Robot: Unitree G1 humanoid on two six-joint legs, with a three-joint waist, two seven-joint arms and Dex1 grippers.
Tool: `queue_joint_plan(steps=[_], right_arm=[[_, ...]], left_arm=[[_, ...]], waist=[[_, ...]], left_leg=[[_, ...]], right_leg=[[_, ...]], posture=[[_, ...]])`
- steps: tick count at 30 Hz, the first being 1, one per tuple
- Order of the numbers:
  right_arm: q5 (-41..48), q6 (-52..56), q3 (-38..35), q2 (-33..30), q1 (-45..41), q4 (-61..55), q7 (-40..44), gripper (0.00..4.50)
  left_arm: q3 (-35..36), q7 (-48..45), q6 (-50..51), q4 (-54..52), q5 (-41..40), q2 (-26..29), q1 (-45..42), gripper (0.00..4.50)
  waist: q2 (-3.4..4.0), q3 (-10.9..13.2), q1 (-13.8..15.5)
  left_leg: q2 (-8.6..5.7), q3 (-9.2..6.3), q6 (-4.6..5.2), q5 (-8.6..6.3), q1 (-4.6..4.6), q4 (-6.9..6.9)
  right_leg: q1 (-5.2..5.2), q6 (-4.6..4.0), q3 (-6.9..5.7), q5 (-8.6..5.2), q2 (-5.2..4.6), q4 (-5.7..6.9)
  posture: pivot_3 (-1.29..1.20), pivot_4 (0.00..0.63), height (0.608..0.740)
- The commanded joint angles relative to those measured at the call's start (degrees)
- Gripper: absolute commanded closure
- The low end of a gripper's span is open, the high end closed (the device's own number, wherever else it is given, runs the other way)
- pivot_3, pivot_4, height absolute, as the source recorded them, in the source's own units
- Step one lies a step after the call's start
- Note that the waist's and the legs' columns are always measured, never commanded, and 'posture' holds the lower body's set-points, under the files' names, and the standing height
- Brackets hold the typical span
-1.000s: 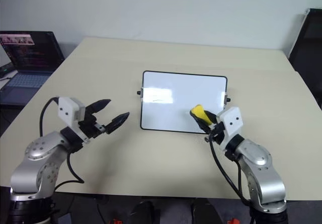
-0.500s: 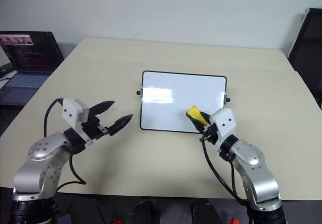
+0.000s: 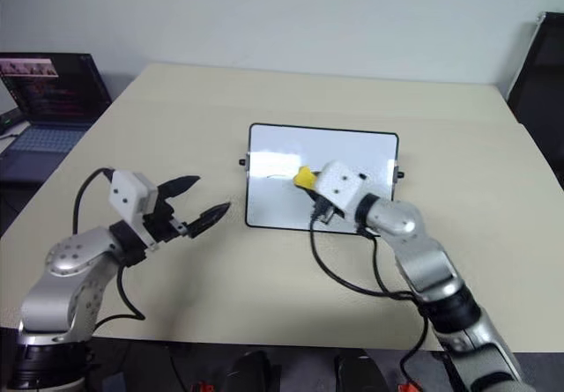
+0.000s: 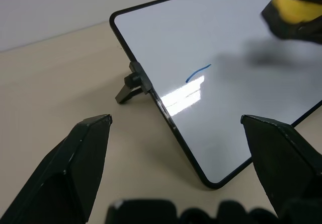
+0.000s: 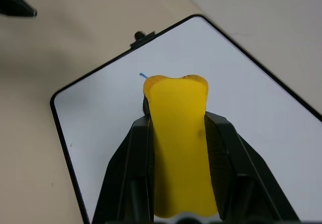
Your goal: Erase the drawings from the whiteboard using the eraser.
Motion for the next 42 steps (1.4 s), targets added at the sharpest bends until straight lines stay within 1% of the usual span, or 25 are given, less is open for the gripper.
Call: queue_joint_plan(steps=[1,4,9,10,14,17,19,22,25,29,32,34,37,40,42], right_arm=[[-5.0,-4.9,4.7,4.2,-8.5,9.9,-0.4,3.43],[-7.0,-6.8,5.5,7.6,-13.0,17.1,-1.7,3.45],[-10.3,-8.6,6.0,9.4,-16.3,23.5,-2.4,3.46],[-10.8,-8.3,6.5,9.4,-16.5,24.0,-1.7,3.46],[-12.9,-5.8,10.3,7.3,-15.8,23.2,5.4,3.46],[-14.1,-6.1,11.6,6.1,-15.4,22.2,8.1,3.46],[-15.7,-7.5,10.7,6.7,-16.3,23.8,5.0,3.46],[-17.5,-10.1,7.7,8.2,-18.9,27.9,-2.7,3.46],[-17.4,-11.1,6.4,8.9,-20.0,30.0,-5.1,3.46],[-17.0,-10.0,8.5,6.6,-17.7,29.7,1.2,3.46],[-17.5,-9.0,10.9,4.4,-15.4,27.1,7.3,3.46],[-17.9,-8.7,11.9,3.3,-14.5,26.2,9.7,3.46],[-19.3,-9.5,10.4,3.6,-15.7,27.4,6.1,3.46],[-20.5,-11.3,7.4,4.5,-18.2,30.3,-1.4,3.47],[-20.3,-11.8,6.4,4.3,-19.2,31.5,-3.0,3.47]], left_arm=[[-0.6,-0.5,-0.1,-0.4,0.1,0.6,-1.6,0.0],[-0.5,-1.1,-0.3,0.8,0.1,1.0,-2.2,0.0],[-0.3,-2.2,-0.7,2.1,0.4,1.8,-1.7,0.0],[-0.4,-2.4,-0.8,2.2,0.4,1.8,-1.5,0.0],[-0.3,-2.7,-0.9,1.9,0.5,1.7,-1.0,0.0],[-0.4,-2.8,-1.1,1.9,0.5,1.6,-0.8,0.0],[-0.4,-2.9,-1.2,2.1,0.5,1.6,-0.8,0.0],[-0.5,-3.1,-1.4,2.1,0.5,1.7,-0.8,0.0],[-0.7,-3.2,-1.5,2.2,0.5,1.7,-0.8,0.0],[-0.7,-3.4,-1.6,2.3,0.5,1.6,-0.8,0.0],[-0.8,-3.7,-1.7,2.6,0.6,1.4,-0.9,0.0],[-1.0,-3.7,-1.8,2.8,0.7,1.3,-1.2,0.0],[-1.3,-3.9,-1.9,3.0,0.8,1.2,-1.5,0.0],[-1.4,-4.1,-2.0,3.2,0.8,1.2,-1.6,0.0],[-1.5,-4.1,-2.0,3.3,0.7,1.3,-1.7,0.0]], waist=[[0.02,0.0,-0.2],[0.01,0.0,-0.2],[0.01,0.0,0.2],[0.01,0.0,0.2],[0.02,0.0,0.1],[0.02,0.0,0.0],[0.02,0.0,0.1],[0.02,0.0,0.0],[0.01,0.0,0.1],[-0.02,0.0,0.2],[-0.02,0.0,0.2],[-0.02,0.0,0.1],[-0.02,0.0,0.0],[-0.01,0.0,0.1],[-0.02,0.0,0.1]], left_leg=[[0.0,0.01,0.0,0.0,0.0,-0.01],[0.01,0.02,0.0,0.0,-0.03,-0.15],[0.0,-0.02,0.0,0.0,-0.18,-0.34],[0.0,-0.01,0.0,0.0,-0.22,-0.36],[0.02,-0.01,0.0,0.0,-0.22,-0.36],[0.02,-0.01,0.0,0.01,-0.2,-0.32],[0.02,-0.01,-0.01,0.03,-0.2,-0.29],[0.02,-0.01,-0.09,0.13,-0.17,-0.27],[0.01,-0.01,-0.15,0.25,-0.18,-0.27],[0.0,-0.01,-0.16,0.26,-0.18,-0.26],[0.01,-0.02,-0.16,0.26,-0.17,-0.29],[0.01,-0.01,-0.16,0.26,-0.16,-0.29],[0.01,-0.01,-0.13,0.28,-0.08,-0.28],[0.01,-0.01,-0.15,0.46,-0.07,-0.25],[-0.01,-0.01,-0.23,0.62,-0.08,-0.25]], right_leg=[[-0.04,0.0,0.01,0.01,0.01,0.03],[-0.12,-0.19,-0.01,0.11,0.01,0.03],[-0.3,-0.28,-0.1,0.15,-0.01,0.02],[-0.36,-0.29,-0.09,0.16,-0.01,0.02],[-0.43,-0.3,-0.09,0.16,0.01,0.12],[-0.42,-0.3,-0.08,0.15,0.01,0.12],[-0.41,-0.28,-0.08,0.14,0.01,0.12],[-0.4,-0.17,-0.08,0.14,0.01,0.14],[-0.41,-0.08,-0.08,0.19,0.0,0.14],[-0.37,-0.07,-0.07,0.2,-0.01,0.12],[-0.37,-0.08,-0.08,0.19,0.0,0.12],[-0.36,-0.08,-0.08,0.19,0.0,0.12],[-0.33,-0.05,-0.07,0.19,0.01,0.16],[-0.31,-0.16,-0.06,0.23,0.01,0.15],[-0.33,-0.31,-0.04,0.3,0.0,0.12]], posture=[[0.0,0.15,0.74],[0.0,0.15,0.74],[0.0,0.15,0.74],[0.0,0.15,0.74],[0.0,0.15,0.74],[0.0,0.15,0.74],[0.0,0.15,0.74],[0.0,0.15,0.74],[0.0,0.15,0.74],[0.0,0.15,0.74],[0.0,0.15,0.74],[0.0,0.15,0.74],[0.0,0.15,0.74],[0.0,0.15,0.74],[0.0,0.15,0.74]])
